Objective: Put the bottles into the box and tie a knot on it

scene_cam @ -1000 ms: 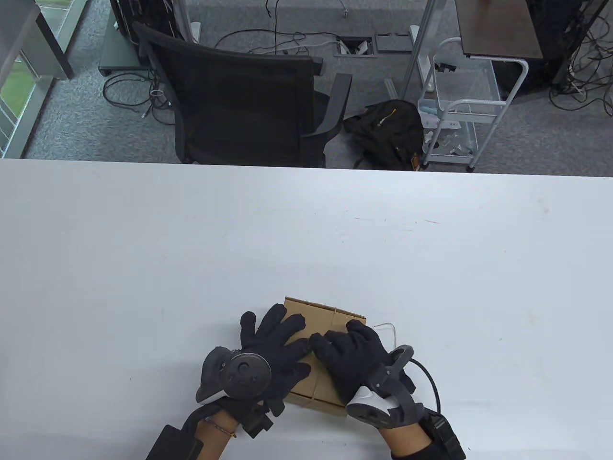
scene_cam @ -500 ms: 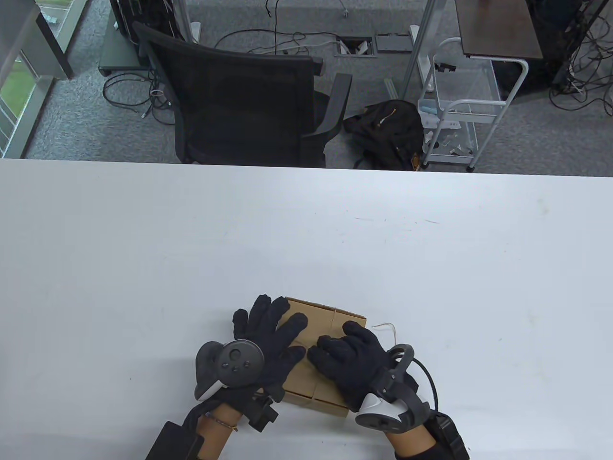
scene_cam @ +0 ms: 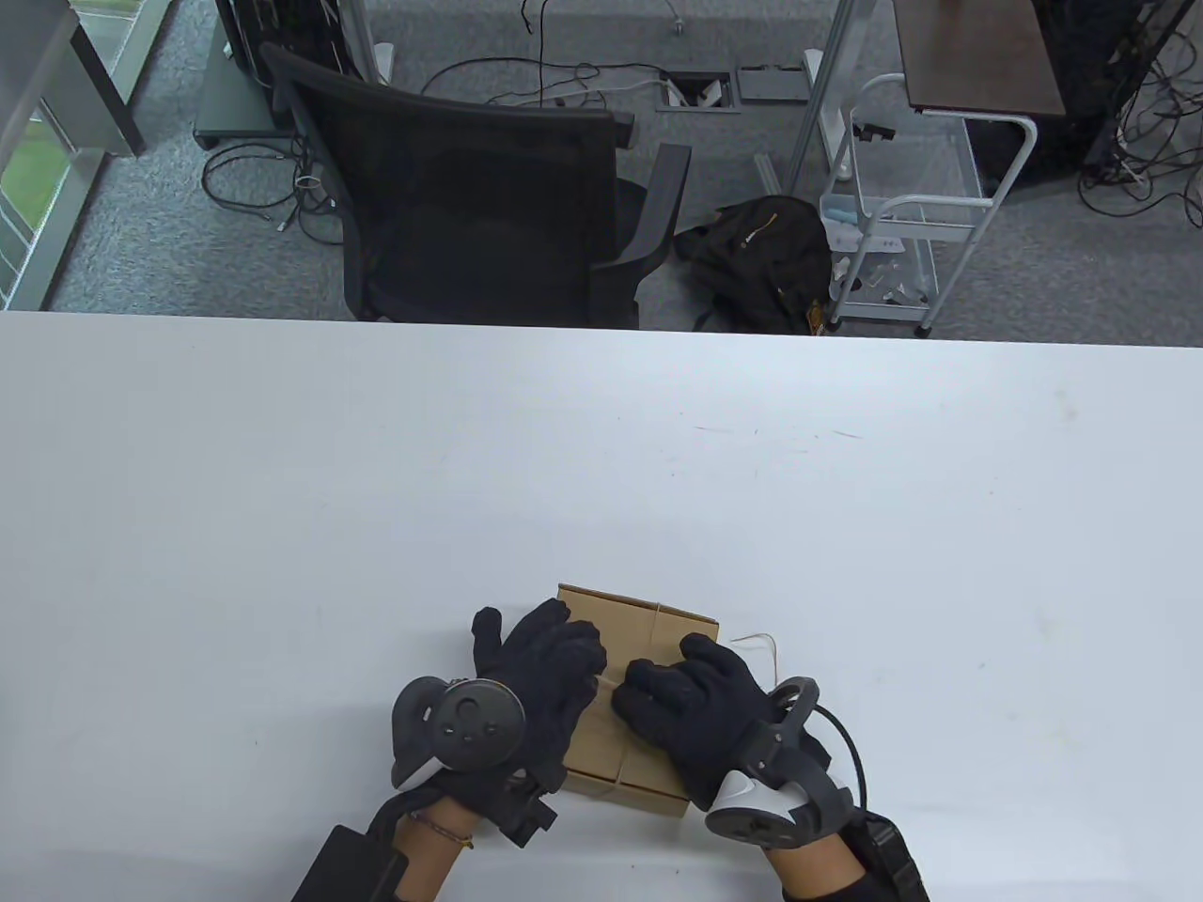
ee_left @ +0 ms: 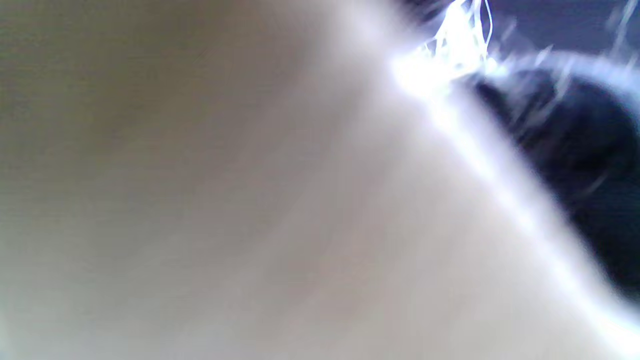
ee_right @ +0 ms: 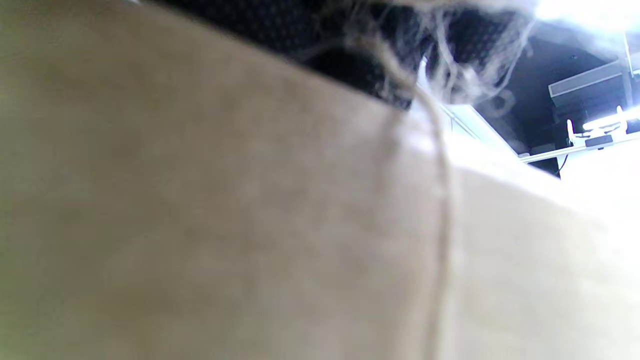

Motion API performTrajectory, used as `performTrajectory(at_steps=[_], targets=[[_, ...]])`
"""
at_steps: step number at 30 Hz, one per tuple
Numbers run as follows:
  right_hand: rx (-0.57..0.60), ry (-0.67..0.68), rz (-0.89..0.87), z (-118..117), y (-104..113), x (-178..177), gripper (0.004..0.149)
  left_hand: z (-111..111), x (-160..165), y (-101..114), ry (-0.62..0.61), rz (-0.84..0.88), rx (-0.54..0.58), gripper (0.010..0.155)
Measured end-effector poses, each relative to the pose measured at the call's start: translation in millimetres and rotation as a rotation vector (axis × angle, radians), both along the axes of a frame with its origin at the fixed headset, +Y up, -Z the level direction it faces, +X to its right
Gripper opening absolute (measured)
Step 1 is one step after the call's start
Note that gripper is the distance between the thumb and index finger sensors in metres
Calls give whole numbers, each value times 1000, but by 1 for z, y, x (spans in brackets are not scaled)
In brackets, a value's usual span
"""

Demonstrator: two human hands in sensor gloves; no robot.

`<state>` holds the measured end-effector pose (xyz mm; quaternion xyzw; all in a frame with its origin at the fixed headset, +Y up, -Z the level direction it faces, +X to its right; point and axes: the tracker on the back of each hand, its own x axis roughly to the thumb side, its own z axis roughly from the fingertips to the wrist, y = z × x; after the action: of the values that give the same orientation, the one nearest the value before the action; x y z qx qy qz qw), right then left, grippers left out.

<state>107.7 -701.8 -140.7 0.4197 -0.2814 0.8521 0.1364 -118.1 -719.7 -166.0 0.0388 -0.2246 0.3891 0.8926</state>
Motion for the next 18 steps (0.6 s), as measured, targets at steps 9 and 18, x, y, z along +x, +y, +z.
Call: performTrajectory(at_steps=[9,18], targets=[[-17,-48,54,-4,-4,-4,33,-12,-46,10,-18,388,-138,57],[-63,-53,59,-8,-6,-3,33,-27,-132,-13,138,752,-384,63]])
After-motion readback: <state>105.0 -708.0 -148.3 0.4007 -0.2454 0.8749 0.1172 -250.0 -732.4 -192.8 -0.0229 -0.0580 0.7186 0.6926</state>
